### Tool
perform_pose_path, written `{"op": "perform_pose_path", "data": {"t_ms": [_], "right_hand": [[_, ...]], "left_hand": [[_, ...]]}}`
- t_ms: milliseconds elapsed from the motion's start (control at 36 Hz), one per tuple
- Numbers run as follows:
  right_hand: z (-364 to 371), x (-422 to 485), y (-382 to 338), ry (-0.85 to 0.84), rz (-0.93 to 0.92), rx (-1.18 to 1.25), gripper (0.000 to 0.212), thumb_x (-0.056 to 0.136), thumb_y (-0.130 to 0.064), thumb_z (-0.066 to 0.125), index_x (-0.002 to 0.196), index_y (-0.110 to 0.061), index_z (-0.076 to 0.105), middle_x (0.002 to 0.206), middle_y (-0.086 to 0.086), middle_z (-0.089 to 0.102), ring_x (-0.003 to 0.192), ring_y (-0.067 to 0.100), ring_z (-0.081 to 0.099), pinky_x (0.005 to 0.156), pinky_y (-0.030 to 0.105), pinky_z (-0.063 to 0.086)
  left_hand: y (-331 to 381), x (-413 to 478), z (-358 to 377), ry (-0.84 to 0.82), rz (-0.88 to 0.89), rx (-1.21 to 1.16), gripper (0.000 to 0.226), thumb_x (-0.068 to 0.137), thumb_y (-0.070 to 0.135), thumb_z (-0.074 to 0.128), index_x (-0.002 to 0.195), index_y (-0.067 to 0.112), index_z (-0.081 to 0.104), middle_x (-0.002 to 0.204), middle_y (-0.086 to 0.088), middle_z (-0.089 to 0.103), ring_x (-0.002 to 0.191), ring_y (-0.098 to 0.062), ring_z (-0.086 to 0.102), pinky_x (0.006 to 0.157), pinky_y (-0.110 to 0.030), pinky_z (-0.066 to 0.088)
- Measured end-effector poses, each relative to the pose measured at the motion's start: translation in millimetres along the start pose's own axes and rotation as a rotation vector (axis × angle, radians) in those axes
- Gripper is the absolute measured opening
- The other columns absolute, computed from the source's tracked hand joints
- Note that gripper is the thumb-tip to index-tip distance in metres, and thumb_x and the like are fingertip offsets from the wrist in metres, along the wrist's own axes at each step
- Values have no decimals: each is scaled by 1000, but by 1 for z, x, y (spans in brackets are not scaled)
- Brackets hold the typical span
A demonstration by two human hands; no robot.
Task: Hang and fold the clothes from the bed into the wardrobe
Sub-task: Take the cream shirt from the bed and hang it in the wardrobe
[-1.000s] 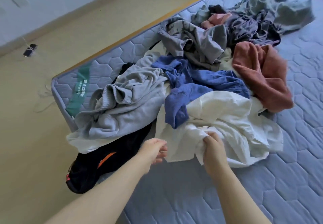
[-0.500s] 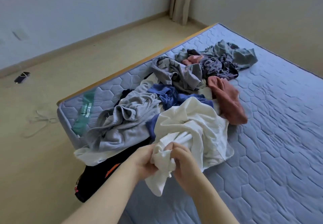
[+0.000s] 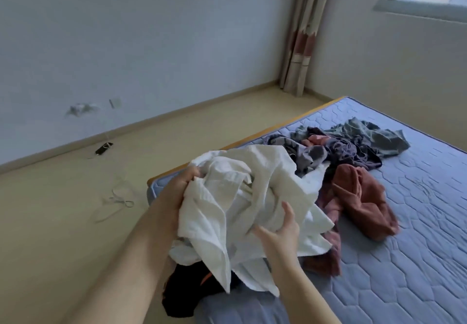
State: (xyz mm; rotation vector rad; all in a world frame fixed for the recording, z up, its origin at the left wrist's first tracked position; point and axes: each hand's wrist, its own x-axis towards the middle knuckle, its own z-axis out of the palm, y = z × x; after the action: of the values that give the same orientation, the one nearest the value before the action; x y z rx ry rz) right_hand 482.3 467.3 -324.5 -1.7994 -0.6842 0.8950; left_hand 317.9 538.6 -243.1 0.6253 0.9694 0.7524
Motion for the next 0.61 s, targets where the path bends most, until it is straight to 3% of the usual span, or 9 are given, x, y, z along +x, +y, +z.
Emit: {"op": "perform_pose_path", "data": {"t_ms": [56,83,111,167,222,306,389,500,611], "right_hand": [[12,-3,-7,-52,-25,-103,83,72,-20,73,141,-35,31,135,1,31,125,24,38,106,42,36],[18,-4,-11,-92,-21,-123,76,74,-23,72,139,-35,35,135,1,32,125,25,38,105,41,37],[24,-4,-13,-135,-15,-121,63,77,-25,70,134,-31,43,133,2,37,122,25,42,100,39,41],[32,-7,-20,-214,-4,-68,30,85,-20,61,115,-18,58,114,3,56,101,21,54,80,31,48],[35,-12,-26,-252,36,0,16,90,-15,52,102,-16,63,92,1,62,81,17,56,66,27,44],[34,-14,-27,-265,113,146,21,90,-7,44,92,-21,60,89,6,60,75,19,53,66,30,43],[30,-15,-33,-186,192,281,15,90,-10,42,87,-15,55,79,5,51,68,18,45,64,31,41],[23,-10,-60,-59,118,467,20,95,-15,42,83,-16,58,78,3,55,69,16,50,59,28,39],[18,-11,-85,-146,33,753,24,95,-15,45,79,-18,62,78,5,60,75,22,56,66,30,45]], "left_hand": [[6,-6,-13,45,30,39,30,61,20,63,87,12,50,63,-7,46,53,-20,49,51,-23,42],[8,-4,-17,68,70,61,23,67,15,62,84,7,50,58,-7,53,50,-21,55,49,-22,44],[12,-8,-17,116,111,112,8,77,9,55,76,2,51,49,-4,57,44,-17,58,43,-17,45],[22,-13,-19,143,167,185,29,87,-1,43,62,4,57,38,1,57,33,-8,55,34,-13,42],[24,-19,-24,177,150,237,14,73,9,58,60,5,59,45,-5,58,33,-9,55,39,-17,45],[23,-30,-41,138,84,97,16,75,15,48,65,7,58,59,-9,54,45,-19,55,48,-20,46],[27,-28,-61,316,62,4,22,86,13,47,65,11,50,61,-7,50,56,-22,49,58,-28,44],[33,-24,-75,472,190,88,9,88,6,56,88,9,65,78,-11,62,69,-24,58,63,-32,50],[34,-26,-79,524,255,99,14,88,1,57,95,8,66,82,-10,63,72,-23,59,72,-35,50]]}}
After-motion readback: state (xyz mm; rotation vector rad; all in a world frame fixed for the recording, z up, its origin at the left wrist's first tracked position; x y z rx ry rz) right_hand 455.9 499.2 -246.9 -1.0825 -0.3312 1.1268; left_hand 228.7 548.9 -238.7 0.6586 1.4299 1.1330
